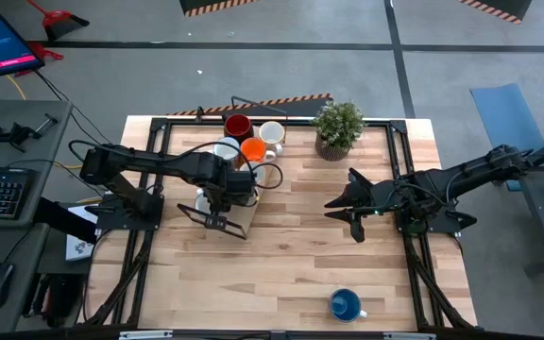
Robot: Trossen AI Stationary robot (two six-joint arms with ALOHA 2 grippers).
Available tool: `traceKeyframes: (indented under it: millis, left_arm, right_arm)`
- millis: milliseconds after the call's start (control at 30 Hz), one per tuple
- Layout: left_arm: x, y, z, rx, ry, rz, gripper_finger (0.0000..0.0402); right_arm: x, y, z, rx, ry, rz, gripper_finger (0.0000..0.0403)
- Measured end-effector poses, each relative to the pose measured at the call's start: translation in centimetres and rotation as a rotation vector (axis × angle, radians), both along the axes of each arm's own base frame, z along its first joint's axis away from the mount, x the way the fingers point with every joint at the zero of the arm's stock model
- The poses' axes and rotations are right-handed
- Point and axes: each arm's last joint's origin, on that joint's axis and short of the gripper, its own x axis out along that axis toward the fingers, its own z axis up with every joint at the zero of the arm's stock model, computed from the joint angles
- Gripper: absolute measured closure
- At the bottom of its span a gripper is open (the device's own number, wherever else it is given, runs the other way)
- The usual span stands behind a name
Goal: Place coffee mugs
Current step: Put the dark blue cup on the shelf
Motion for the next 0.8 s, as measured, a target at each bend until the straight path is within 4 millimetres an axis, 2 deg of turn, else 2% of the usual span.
traceKeyframes:
  millis: [800]
  left_arm:
    - [-0.97,0.34,-0.04,0.061,0.099,0.043,0.0394]
  right_arm:
    - [-0.07,-0.02,-0.13,-0.004,0.015,0.0,0.0308]
